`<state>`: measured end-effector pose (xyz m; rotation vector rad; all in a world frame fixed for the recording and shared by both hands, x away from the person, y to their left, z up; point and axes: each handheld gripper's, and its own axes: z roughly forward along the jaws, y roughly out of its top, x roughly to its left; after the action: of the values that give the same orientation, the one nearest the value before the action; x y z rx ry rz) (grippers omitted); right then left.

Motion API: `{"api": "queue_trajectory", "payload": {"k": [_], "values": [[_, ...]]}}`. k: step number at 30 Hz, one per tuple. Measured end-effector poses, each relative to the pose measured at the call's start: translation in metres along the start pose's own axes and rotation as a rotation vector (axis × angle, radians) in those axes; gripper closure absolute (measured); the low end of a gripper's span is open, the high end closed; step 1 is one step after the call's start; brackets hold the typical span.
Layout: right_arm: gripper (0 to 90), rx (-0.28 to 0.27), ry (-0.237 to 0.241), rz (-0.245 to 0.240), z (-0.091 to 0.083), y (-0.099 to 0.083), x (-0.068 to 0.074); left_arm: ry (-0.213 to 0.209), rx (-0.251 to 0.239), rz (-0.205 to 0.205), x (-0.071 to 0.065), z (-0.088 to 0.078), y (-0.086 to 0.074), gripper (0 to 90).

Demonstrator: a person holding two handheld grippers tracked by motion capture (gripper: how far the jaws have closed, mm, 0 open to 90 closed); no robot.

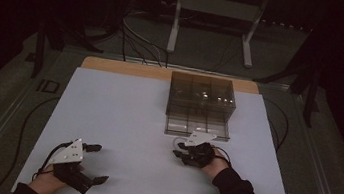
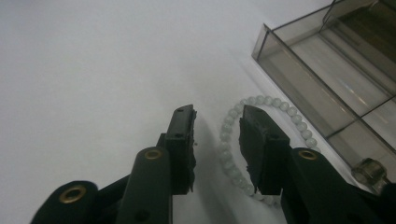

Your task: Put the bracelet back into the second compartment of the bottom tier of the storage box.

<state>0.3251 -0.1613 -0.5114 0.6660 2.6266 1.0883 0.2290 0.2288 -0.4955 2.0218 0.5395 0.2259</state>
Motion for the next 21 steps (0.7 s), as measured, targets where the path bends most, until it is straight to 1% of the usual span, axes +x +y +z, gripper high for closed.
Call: {"api": "queue_trajectory", "payload": {"k": [2,3,7,9,11,13,16,19,21], "values": [[67.1,0.009,0.003,-0.004,0.0028,0.0003,-0.0003,0.001,0.0,0.0,-0.0001,0.0,0.0,0.1],[69.5,0.016,0.001,-0.007,0.0043,0.0006,-0.0005,0.0,0.0,0.0,-0.0001,-0.0001,0.0,0.1],[73.7,0.044,-0.012,-0.022,0.0097,0.0006,-0.0027,0.0,-0.001,0.0,-0.0002,-0.0001,0.0,0.1],[75.5,0.044,-0.006,-0.022,0.0103,0.0006,-0.0031,0.001,0.0,0.001,-0.0001,-0.0001,0.0,0.1],[79.7,0.049,0.007,-0.021,0.0105,0.0008,-0.0028,0.001,0.001,0.001,-0.0001,0.0,0.0,0.1],[82.4,0.049,0.013,-0.035,0.0107,0.0006,-0.0022,0.0,0.001,0.001,-0.0002,0.0001,0.0,0.1],[85.3,0.045,0.025,-0.029,0.0109,0.0,-0.0026,0.0,0.0,0.001,-0.0001,0.0002,0.0,0.1],[86.0,0.048,0.007,-0.029,0.0105,0.0007,0.0,-0.002,0.001,0.001,-0.0001,0.0003,0.0,0.1],[87.5,0.055,-0.015,-0.047,0.01,0.0025,0.0025,-0.001,0.0,0.002,0.0,0.0003,0.0,0.1]]}}
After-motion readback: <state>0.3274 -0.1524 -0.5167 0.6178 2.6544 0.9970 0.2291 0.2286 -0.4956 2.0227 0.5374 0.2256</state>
